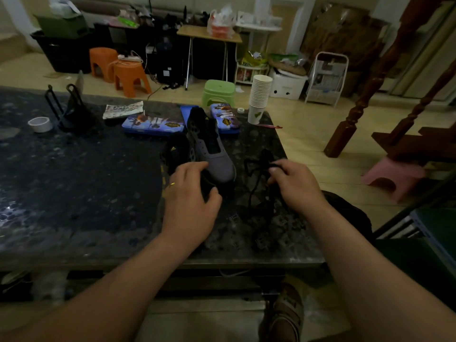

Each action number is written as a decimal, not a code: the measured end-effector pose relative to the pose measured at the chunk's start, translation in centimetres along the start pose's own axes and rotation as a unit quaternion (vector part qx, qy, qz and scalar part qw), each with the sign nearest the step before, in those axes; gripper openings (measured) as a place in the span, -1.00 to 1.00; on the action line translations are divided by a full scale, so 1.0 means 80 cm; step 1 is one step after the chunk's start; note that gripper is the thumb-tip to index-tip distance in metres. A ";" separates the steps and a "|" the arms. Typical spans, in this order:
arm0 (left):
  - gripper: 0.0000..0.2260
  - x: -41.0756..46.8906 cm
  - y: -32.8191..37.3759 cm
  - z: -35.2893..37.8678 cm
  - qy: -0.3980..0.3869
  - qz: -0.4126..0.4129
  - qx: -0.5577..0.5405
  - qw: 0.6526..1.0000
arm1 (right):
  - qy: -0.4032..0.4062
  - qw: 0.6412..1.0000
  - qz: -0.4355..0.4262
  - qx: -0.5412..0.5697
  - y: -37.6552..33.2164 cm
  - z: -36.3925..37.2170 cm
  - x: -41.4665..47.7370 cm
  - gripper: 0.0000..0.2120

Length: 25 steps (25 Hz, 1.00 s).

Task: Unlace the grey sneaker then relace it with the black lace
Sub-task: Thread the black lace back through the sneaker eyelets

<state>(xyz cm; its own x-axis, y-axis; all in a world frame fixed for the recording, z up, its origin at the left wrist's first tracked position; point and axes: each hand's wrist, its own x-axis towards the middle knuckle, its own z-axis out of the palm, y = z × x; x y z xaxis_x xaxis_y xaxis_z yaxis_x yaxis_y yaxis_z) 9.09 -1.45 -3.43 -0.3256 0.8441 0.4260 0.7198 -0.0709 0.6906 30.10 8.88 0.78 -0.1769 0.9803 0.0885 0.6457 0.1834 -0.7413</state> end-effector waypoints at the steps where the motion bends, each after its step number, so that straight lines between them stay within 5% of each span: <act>1: -0.47 0.009 0.011 -0.002 -0.046 0.013 -0.025 0.999 | -0.020 1.000 -0.020 0.001 -0.018 -0.012 0.002 -0.84; 4: -0.33 0.062 0.057 -0.001 -0.208 0.027 -0.053 0.976 | -0.128 0.985 -0.102 -0.056 -0.072 -0.045 0.015 -0.86; 6: -0.55 0.096 0.089 0.007 -0.261 0.026 -0.080 0.962 | -0.133 0.982 -0.132 -0.038 -0.098 -0.060 0.026 -0.90; 8: -0.85 0.119 0.112 0.010 -0.231 -0.068 -0.210 0.948 | -0.074 0.989 -0.128 -0.011 -0.108 -0.081 0.034 -0.93; 11: -0.81 0.133 0.112 -0.014 -0.105 -0.285 -0.411 0.860 | -0.020 0.999 -0.047 0.014 -0.087 -0.111 0.031 -0.87; 13: -0.79 0.129 0.098 -0.027 -0.081 -0.335 -0.410 0.845 | -0.024 0.999 0.010 0.044 -0.062 -0.116 0.014 -0.79; 15: -0.79 0.114 0.098 -0.023 -0.156 -0.307 -0.368 0.864 | -0.065 0.996 0.028 0.057 -0.056 -0.104 -0.004 -0.71; 18: -0.66 0.084 0.128 0.000 -0.301 -0.265 -0.337 0.852 | -0.147 0.986 -0.063 -0.038 -0.076 -0.078 -0.013 -0.79; 22: -0.75 0.095 0.143 0.004 -0.239 -0.249 -0.343 0.873 | -0.165 0.984 -0.061 -0.005 -0.092 -0.081 -0.007 -0.92; 25: -0.81 0.135 0.164 -0.028 -0.184 -0.204 -0.434 0.858 | -0.163 0.981 -0.032 0.096 -0.090 -0.090 -0.002 -0.74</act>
<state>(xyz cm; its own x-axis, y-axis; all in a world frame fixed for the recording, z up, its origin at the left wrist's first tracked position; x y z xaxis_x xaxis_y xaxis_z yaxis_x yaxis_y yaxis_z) 13.61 5.55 11.54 -0.1116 0.9921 -0.0578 -0.1878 0.0360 0.9816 30.84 7.92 10.88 -0.4618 0.8852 -0.0555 0.4793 0.1964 -0.8554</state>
